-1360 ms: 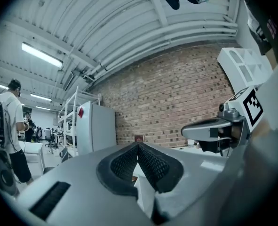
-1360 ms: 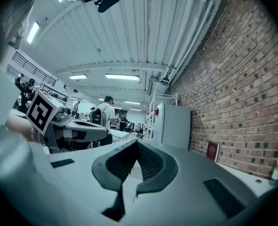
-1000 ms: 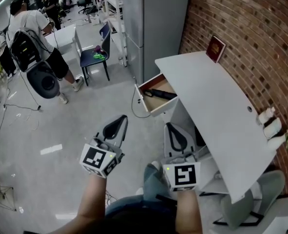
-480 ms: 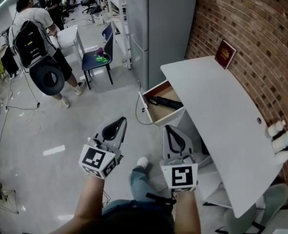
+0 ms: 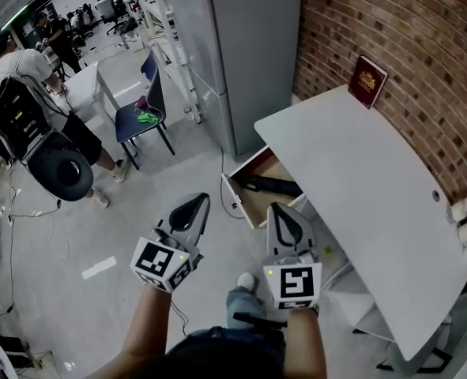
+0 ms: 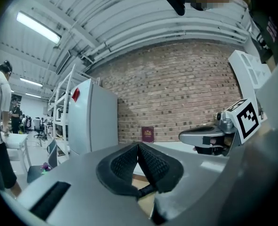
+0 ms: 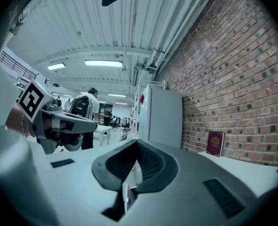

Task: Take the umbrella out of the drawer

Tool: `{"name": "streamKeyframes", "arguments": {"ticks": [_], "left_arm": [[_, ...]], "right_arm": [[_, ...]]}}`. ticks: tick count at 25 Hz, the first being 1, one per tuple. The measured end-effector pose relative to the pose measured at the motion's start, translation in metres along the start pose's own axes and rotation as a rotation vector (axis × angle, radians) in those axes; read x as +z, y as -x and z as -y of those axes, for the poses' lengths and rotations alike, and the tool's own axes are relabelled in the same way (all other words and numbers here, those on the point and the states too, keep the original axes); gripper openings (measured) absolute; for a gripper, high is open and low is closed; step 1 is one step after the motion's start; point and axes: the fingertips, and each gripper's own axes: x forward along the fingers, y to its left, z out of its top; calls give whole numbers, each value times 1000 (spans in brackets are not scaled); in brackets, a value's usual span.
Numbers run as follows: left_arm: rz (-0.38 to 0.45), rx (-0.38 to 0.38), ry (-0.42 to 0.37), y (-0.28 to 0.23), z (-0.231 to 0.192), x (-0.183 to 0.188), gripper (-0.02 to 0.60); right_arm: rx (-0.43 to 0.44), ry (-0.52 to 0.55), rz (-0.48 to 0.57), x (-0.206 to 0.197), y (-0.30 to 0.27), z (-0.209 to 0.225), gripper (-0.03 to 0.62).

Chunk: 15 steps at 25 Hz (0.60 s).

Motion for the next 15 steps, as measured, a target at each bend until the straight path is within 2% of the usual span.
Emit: {"name": "streamKeyframes", "arguments": {"ticks": [7, 11, 15], "left_arm": [[-14, -116, -19, -64, -35, -5, -3], [-19, -168, -14, -91, -38, -12, -3], [-27, -255, -21, -119, -31, -15, -3]], "right_arm": [[-73, 31, -34, 2, -60, 28, -8], [-130, 22, -47, -2, -62, 42, -8], [-230, -8, -84, -13, -54, 66, -8]]}}
